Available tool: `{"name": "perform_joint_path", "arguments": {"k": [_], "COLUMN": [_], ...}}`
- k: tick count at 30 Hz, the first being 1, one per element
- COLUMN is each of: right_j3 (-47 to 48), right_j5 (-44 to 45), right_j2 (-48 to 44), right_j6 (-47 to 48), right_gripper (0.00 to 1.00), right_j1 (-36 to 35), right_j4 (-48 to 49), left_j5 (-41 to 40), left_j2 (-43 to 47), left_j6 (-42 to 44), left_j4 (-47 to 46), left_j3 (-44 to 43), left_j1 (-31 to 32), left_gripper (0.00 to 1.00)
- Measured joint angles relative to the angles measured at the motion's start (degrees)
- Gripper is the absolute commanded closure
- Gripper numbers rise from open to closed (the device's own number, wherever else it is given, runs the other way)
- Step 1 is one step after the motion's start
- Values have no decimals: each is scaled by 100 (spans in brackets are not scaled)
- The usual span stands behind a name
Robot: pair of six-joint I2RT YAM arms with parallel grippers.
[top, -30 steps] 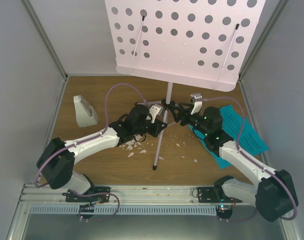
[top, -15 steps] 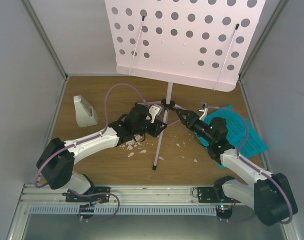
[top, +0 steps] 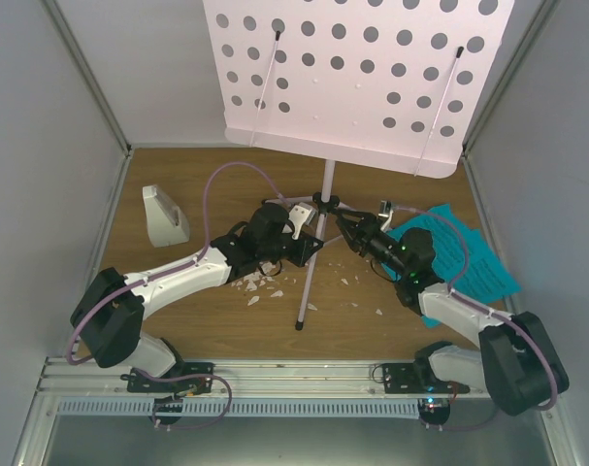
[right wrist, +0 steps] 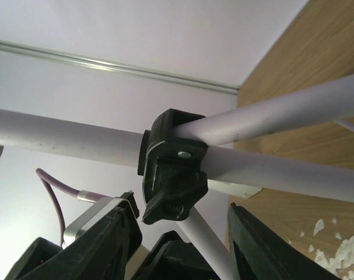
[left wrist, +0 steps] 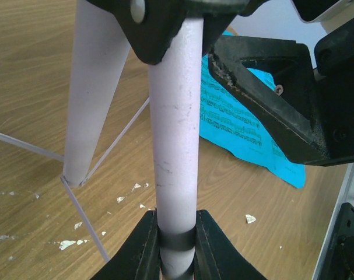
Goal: Pack up the instrument practice props
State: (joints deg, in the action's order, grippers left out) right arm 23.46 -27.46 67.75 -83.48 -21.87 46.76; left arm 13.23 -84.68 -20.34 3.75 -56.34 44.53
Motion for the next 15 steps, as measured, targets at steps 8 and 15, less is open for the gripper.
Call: {"name": "perform_joint_path", "arguments": {"k": [8, 15], "right_j3": [96, 153], "right_j5": [13, 7], "right_j2": [162, 391], "right_j6": [-212, -323], "right_gripper": [59, 74], "right_j1": [-42, -52], "right_j4": [157, 350], "left_j5": [0, -2], "left_j2": [0, -7], "left_j6": [13, 24], "left_j4": [0, 72], "left_j3": [-2, -46], "left_j1": [0, 0], "left_gripper": [98, 100]}}
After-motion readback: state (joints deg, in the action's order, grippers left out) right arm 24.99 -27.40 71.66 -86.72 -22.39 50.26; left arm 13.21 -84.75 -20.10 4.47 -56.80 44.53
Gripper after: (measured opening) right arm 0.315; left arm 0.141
